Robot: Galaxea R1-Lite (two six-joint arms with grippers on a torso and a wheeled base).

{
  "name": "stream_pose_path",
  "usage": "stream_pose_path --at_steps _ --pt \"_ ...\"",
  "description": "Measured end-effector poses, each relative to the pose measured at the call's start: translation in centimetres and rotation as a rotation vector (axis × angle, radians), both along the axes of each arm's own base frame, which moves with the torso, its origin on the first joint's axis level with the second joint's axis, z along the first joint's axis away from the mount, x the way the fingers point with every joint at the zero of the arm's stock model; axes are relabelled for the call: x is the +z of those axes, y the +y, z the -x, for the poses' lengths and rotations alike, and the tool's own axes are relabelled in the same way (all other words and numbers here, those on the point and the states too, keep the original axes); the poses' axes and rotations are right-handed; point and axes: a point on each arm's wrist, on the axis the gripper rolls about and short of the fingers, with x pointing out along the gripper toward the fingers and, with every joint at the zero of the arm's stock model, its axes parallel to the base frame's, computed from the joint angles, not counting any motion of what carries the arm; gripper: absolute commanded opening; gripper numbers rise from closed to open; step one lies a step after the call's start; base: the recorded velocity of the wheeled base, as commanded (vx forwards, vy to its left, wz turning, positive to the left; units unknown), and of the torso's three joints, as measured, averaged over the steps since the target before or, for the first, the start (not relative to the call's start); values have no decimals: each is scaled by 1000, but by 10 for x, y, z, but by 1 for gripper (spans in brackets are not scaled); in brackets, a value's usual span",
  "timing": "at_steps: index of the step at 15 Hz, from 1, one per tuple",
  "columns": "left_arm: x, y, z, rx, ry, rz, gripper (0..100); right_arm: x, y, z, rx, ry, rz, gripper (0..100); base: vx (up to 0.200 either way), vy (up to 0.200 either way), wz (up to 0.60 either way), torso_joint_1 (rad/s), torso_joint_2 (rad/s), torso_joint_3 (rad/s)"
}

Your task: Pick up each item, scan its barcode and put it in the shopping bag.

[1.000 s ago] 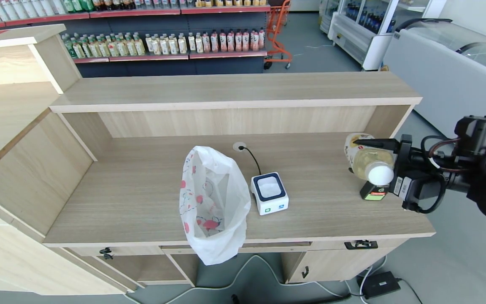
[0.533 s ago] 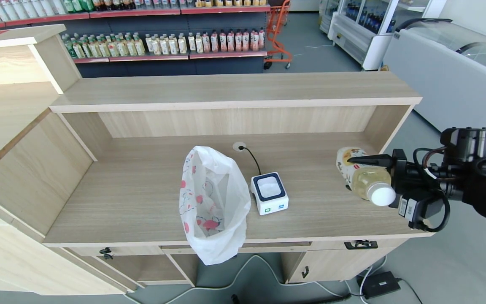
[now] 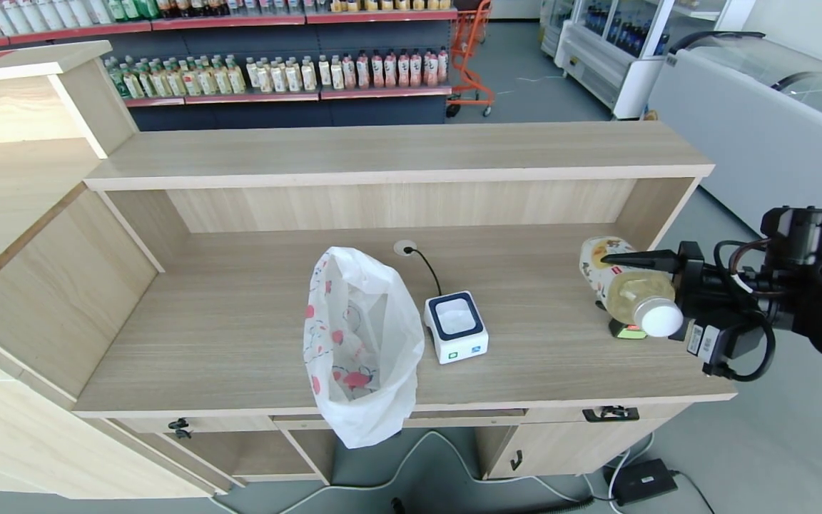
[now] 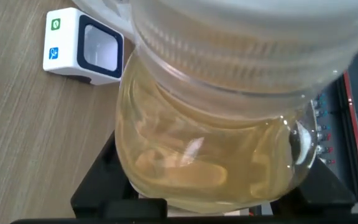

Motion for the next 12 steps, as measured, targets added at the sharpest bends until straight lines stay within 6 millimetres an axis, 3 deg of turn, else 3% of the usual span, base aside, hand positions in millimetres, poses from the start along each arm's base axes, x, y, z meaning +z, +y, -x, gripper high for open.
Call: stream_pose_path --at_steps 5,9,12 --pt "0 0 0 0 0 0 100 8 -6 -3 -20 -70 23 0 0 0 600 2 1 2" --pt "0 0 0 0 0 0 100 -2 7 -5 -3 -37 32 0 0 0 0 0 0 0" --pt "0 0 0 0 0 0 100 -19 31 -11 38 23 41 0 0 0 0 0 0 0"
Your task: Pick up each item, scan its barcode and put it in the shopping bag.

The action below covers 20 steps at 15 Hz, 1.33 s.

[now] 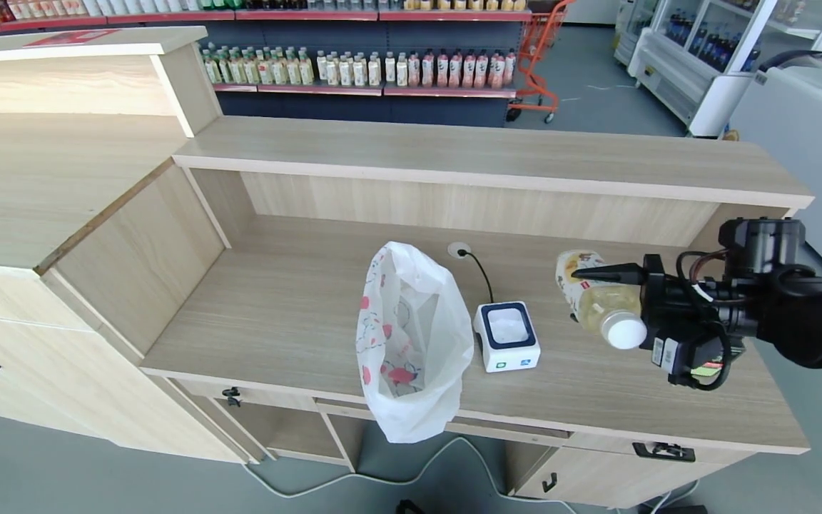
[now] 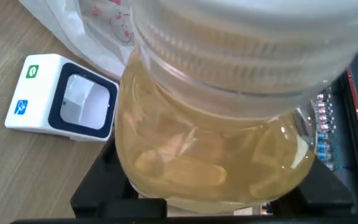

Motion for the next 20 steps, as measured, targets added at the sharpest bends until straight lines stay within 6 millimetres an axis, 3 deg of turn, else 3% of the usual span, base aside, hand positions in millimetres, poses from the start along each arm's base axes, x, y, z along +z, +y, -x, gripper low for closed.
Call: stream_pose_path --at_steps 2,6,13,20 --pt "0 0 0 0 0 0 100 -12 11 -4 19 34 7 0 0 0 0 0 0 0" --pt "0 0 0 0 0 0 100 -32 13 -1 2 116 31 0 0 0 0 0 0 0" --pt "0 0 0 0 0 0 100 -29 11 -24 -16 122 4 0 0 0 0 0 0 0" --pt "0 0 0 0 0 0 100 -45 29 -31 28 205 -19 0 0 0 0 0 0 0"
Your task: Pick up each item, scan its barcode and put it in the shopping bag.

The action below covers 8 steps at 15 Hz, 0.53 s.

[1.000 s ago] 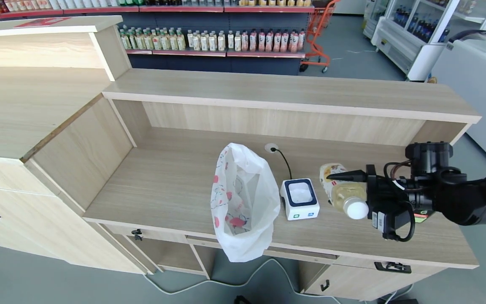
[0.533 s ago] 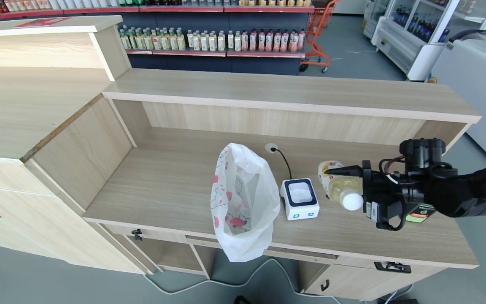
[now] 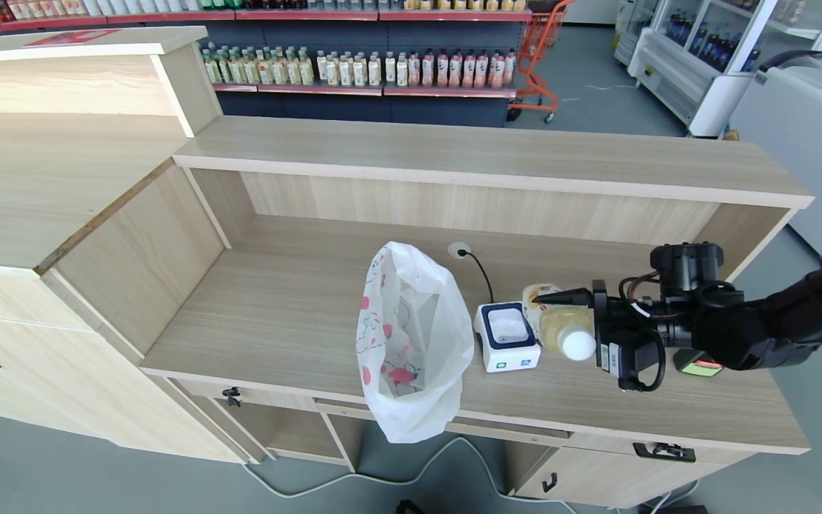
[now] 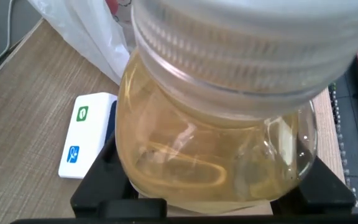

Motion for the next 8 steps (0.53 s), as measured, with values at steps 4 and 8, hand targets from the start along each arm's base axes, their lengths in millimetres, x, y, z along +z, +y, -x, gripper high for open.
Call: stream_pose_path --at_steps 4,8 --pt "0 0 0 0 0 0 100 -6 1 -3 5 12 -1 0 0 0 0 0 0 0" --pt "0 0 0 0 0 0 100 -11 2 -5 17 18 -3 0 0 0 0 0 0 0"
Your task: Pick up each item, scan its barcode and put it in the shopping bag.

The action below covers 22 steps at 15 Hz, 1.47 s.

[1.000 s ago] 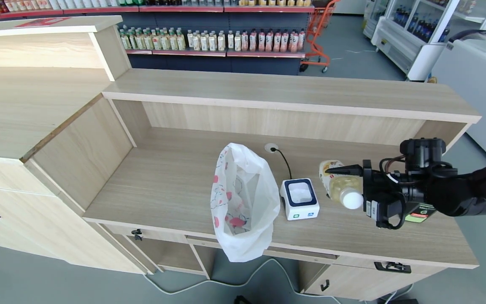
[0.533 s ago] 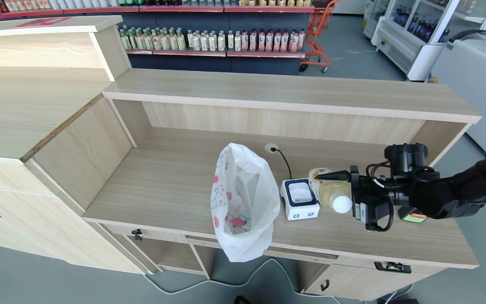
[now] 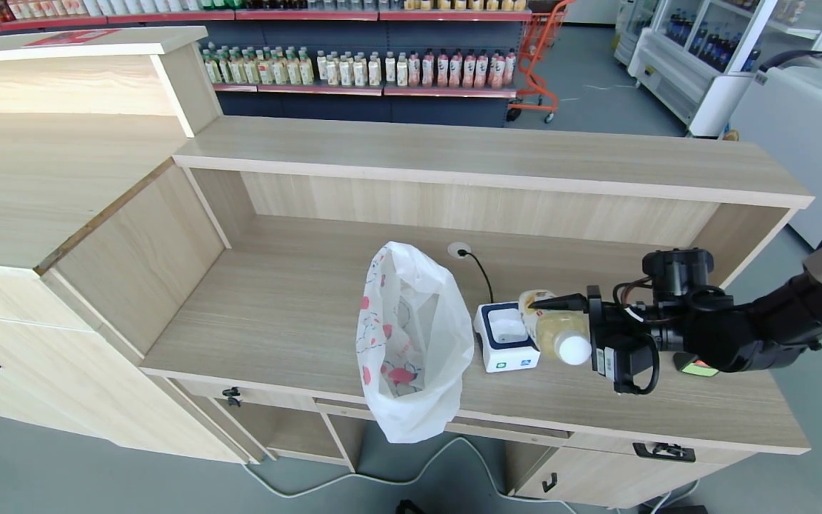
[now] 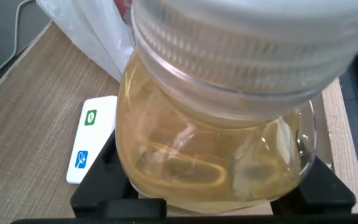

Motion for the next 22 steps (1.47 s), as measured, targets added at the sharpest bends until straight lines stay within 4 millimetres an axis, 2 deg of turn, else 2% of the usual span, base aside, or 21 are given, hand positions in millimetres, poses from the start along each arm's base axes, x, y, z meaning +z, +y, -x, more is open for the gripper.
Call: stream_pose_path --at_steps 5,22 --pt "0 0 0 0 0 0 100 -5 2 -11 6 -54 0 0 0 0 0 0 0 0" --pt "0 0 0 0 0 0 100 -28 12 -43 34 -62 -13 0 0 0 0 0 0 0"
